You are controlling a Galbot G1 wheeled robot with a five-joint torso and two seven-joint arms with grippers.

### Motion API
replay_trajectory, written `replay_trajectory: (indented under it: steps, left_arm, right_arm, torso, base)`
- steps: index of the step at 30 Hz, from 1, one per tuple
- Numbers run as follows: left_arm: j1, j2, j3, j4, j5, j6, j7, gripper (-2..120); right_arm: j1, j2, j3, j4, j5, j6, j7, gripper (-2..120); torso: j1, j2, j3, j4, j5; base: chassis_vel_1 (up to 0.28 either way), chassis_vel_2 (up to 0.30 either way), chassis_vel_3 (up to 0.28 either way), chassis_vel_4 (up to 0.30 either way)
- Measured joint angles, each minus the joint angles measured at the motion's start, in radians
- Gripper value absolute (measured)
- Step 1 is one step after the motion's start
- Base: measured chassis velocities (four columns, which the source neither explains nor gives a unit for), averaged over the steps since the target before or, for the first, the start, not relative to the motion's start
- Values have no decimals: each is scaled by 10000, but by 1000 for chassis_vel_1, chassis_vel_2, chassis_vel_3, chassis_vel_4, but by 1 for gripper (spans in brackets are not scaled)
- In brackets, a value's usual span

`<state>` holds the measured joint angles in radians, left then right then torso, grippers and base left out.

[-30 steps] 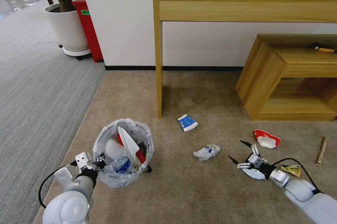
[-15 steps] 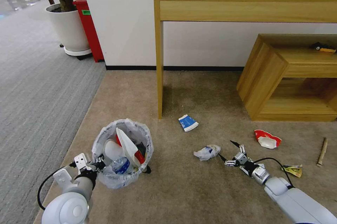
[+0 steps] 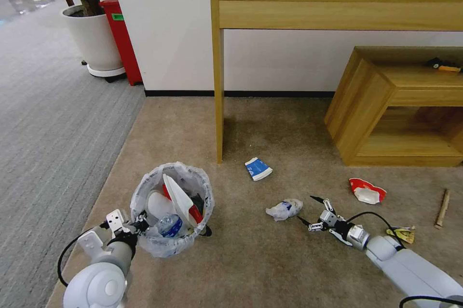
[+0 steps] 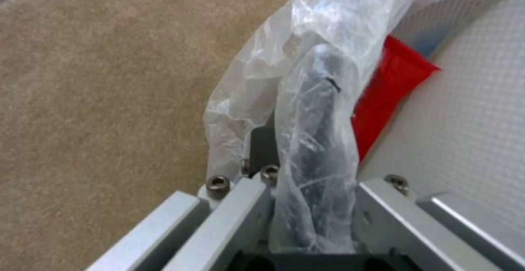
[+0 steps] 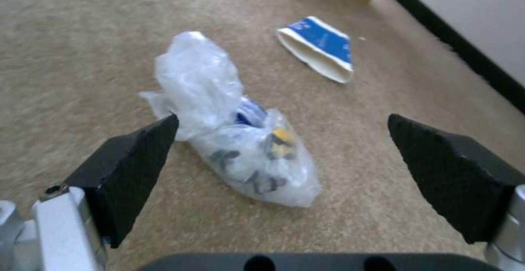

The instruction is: Pick up the trash bin and place the garbage on the floor into it.

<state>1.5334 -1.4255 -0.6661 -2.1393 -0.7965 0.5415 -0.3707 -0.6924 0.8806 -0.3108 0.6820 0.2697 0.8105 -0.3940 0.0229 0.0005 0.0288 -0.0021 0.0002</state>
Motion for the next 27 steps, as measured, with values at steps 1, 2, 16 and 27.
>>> replay_trajectory:
  steps: [1, 2, 16, 27]
  left_arm:
    - [-13, -32, 0, -15, 0, -2, 5, 0]
    - [-17, -53, -6, -45, 0, -7, 5, 0]
    - [131, -166, -172, -456, -10, -48, 54, 0]
    - [245, -178, -268, -586, -34, -95, 114, 0]
  right_arm:
    - [132, -5, -130, -68, 23, 2, -189, 98]
    - [207, 4, -233, -114, 79, 2, -268, 98]
    - [886, 764, -743, -1540, 70, 3, -1129, 96]
    - [1277, 1612, -1004, -2591, -230, 3, -1239, 97]
  torso:
    - [0, 0, 0, 1, 0]
    - [0, 0, 0, 1, 0]
    - [0, 0, 0, 1, 1]
    - [0, 0, 0, 2, 0]
  base:
    - [0, 0, 0, 0]
    - [0, 0, 0, 0]
    - [0, 0, 0, 0]
    - [0, 0, 0, 0]
